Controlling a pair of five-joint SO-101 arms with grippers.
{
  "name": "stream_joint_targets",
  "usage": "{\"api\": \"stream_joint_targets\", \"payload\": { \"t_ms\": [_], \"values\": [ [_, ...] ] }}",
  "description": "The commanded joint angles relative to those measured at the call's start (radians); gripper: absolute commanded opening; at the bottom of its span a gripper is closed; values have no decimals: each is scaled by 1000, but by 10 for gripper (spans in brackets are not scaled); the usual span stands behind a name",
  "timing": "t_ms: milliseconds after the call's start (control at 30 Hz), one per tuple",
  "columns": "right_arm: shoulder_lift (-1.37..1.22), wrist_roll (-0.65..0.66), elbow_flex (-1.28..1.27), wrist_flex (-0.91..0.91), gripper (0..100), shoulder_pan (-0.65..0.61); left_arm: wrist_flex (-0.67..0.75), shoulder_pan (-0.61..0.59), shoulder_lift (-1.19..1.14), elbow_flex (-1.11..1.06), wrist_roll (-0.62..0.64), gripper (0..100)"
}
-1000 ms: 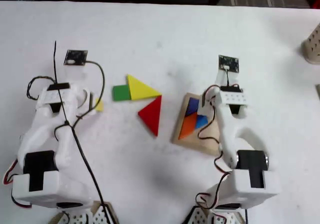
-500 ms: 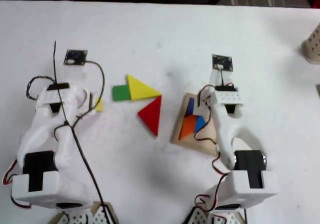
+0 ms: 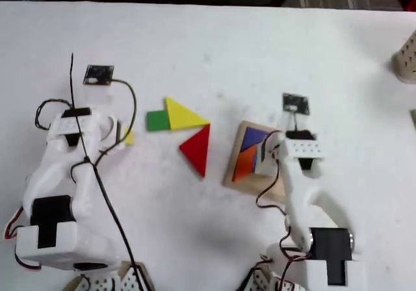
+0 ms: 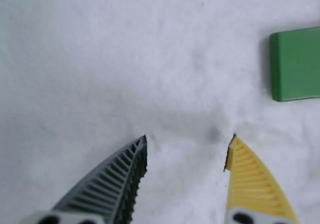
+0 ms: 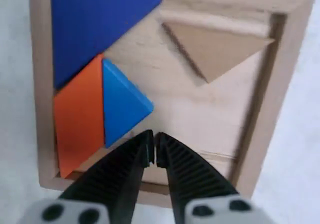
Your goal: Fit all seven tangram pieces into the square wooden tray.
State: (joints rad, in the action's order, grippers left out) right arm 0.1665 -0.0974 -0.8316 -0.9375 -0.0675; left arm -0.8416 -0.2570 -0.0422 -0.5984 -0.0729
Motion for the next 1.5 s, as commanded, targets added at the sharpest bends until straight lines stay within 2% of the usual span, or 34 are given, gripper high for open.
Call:
{"api": "stream_joint_targets", "payload": {
  "t_ms": [0,367,633,833,967,1200,1367,1467],
  "values": [
    [35,-6,-14,54,17,-36,28,-12,4,28,-2,274],
    [44,-11,-11,113,17,-51,25,-12,4,28,-2,274],
    [44,-5,-17,27,17,-50,23,-12,7,28,0,274],
    [87,-2,-20,-1,17,-2,18,-2,8,34,8,276],
    [182,-2,-78,7,17,15,15,38,4,54,78,278],
    [297,-2,-157,58,17,19,-80,165,-35,236,163,278],
    [302,-2,-160,59,17,19,-91,219,-216,405,221,278],
    [302,-2,-160,59,18,19,-164,223,-334,548,227,278]
  ]
}}
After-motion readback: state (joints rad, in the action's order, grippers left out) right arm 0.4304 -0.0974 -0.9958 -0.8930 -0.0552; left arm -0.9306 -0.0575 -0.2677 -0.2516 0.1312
